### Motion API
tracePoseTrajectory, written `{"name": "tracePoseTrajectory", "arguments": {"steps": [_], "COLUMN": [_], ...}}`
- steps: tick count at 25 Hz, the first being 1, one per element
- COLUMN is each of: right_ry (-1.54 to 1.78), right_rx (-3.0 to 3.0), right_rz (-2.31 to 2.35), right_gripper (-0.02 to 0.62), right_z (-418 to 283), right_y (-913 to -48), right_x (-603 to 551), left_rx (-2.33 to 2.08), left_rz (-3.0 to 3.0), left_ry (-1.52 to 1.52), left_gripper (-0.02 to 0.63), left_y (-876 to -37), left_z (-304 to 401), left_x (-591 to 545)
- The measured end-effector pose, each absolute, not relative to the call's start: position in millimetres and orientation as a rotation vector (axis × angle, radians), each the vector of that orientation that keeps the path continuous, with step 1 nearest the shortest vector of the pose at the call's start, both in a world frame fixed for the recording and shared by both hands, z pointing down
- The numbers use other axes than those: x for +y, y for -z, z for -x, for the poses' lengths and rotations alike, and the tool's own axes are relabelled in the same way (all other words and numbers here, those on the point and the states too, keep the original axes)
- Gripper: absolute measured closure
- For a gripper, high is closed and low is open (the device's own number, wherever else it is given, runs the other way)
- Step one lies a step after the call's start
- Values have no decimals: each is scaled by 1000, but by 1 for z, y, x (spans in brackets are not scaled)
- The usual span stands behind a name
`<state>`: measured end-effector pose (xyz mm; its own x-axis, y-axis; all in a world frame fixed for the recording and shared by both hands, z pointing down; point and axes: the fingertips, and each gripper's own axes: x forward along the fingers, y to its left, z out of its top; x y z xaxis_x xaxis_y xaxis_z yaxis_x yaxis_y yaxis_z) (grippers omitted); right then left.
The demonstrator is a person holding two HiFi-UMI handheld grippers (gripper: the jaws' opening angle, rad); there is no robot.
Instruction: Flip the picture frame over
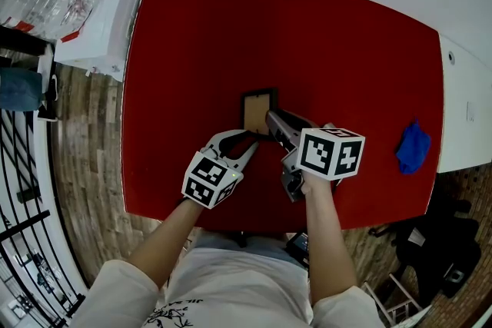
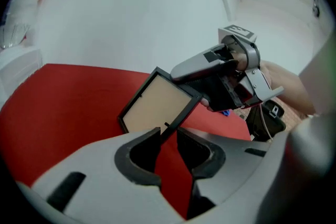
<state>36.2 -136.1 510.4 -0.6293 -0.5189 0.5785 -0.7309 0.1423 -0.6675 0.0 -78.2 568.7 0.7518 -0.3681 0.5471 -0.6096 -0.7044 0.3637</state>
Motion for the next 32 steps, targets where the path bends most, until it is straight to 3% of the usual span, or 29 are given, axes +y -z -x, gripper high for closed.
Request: {"name": "tracePoseTrajectory", "arguments": {"steps": [5,18,32], "right_ry": [-1462,-1365,-1217], "right_rx": [-2147,-2012,-1872], "right_rz": [-1312,-1404,-1410], "right_gripper": [531,531,532], "right_z": [-62,-99,-121], "right_y": [-525,-568,-617], "right_x": [-137,-134,-122], "left_rx": [-804,-1041,-1023], "left_rz": [-2370,-2197,-2217], "left_ry": [-582,-759,-799], "left_gripper": [504,579,581], "left_y": [-573,-624,-627], "left_z": [4,23,15], "left_x": [-88,-116,-116]}}
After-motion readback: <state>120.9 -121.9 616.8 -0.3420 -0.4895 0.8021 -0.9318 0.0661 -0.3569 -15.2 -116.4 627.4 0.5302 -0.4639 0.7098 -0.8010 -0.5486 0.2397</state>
